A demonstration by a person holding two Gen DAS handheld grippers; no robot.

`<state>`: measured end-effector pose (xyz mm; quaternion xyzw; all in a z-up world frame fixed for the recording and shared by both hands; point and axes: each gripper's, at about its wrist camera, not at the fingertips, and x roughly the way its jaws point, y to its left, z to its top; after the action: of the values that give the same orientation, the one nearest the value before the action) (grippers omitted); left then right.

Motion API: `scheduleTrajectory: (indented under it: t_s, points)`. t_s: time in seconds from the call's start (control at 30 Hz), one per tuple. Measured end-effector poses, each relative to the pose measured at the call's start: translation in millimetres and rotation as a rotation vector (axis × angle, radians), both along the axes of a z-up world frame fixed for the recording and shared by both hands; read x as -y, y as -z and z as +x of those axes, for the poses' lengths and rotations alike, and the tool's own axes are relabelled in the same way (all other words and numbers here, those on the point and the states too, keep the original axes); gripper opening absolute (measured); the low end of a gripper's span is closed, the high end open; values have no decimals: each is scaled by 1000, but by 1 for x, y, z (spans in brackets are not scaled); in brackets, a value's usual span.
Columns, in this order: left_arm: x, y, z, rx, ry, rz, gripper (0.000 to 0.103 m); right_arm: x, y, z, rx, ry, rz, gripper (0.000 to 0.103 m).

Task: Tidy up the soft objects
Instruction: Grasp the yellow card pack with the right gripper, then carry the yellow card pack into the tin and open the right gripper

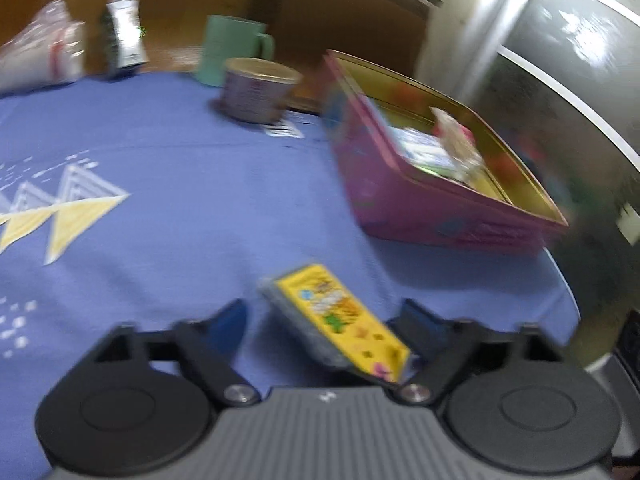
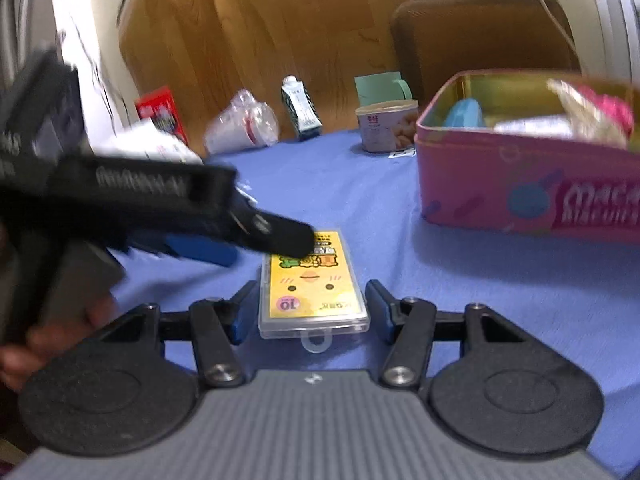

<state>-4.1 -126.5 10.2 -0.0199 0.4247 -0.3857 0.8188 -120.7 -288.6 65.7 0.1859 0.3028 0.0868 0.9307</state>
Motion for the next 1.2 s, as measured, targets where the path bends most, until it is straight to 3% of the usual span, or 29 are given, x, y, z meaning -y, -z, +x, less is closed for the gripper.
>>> scheduleTrajectory:
  t_s: [0.1, 0.23, 0.4, 0.53, 0.67, 0.77, 0.8, 0.87, 0.97, 1.2]
  points:
    - [12, -10, 0, -20, 38, -27, 48, 3, -5, -5, 44, 14, 9, 59]
    - [36, -50, -11, 93, 99, -70, 46, 16, -29, -14, 166, 67, -30, 59]
    - [102, -85, -10, 194, 193, -79, 46, 44, -58, -15, 281, 171, -159, 59]
    - [163, -80, 1, 213, 235, -30, 48, 83, -57, -4, 242, 263, -200, 59]
    - [215, -65, 16, 196, 240, 41, 56, 120, -45, 13, 153, 346, -215, 60]
    - [244, -59, 15, 287, 203, 133, 60, 138, -32, 26, 81, 419, -303, 61]
    - [250, -58, 14, 323, 189, 159, 67, 142, -28, 25, 70, 456, -339, 61]
    - [252, -60, 10, 386, 161, 188, 78, 153, -22, 25, 59, 503, -363, 62]
    - [249, -64, 3, 473, 115, 236, 80, 157, -23, 16, 77, 543, -361, 62]
    - [222, -79, -16, 537, 51, 268, 89, 147, -33, -7, 133, 574, -316, 65]
